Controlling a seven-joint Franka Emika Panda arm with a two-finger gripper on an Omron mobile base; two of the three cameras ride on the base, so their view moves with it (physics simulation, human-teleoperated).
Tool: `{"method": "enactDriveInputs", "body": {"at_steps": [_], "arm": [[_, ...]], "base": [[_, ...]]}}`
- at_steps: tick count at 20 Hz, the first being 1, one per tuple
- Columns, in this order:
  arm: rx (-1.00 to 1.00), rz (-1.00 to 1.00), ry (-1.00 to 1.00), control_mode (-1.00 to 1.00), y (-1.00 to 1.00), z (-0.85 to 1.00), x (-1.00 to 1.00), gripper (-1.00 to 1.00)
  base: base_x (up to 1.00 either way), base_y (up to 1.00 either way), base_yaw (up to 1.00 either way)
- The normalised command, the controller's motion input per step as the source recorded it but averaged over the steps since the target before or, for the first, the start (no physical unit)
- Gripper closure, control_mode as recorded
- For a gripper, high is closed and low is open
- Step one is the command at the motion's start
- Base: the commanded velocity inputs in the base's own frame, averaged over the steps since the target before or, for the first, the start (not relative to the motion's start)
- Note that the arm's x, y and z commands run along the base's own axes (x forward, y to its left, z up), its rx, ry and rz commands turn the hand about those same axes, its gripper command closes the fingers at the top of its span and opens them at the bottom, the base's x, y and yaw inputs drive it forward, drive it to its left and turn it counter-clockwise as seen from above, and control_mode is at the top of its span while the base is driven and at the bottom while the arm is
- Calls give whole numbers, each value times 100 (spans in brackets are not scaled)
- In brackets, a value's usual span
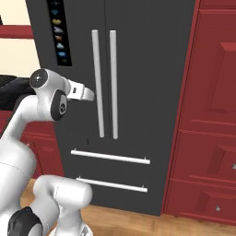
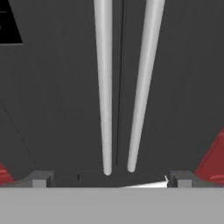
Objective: Take the lemon wedge from the fridge and place it on the plate with fish on the dining counter.
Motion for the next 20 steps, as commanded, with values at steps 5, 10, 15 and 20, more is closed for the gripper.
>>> {"method": "enactDriveInputs", "body": {"at_steps": [5,10,15,20], "arm": [[1,1,4,-100,-7,0,90,-100],[5,18,-1,-100,-52,-5,21,-100],[0,9,-1,-100,-5,-6,24,-100],[0,0,0,-100,6,-7,55,-100]], "base": [[0,0,0],[0,0,0],[0,0,0],[0,0,0]]}}
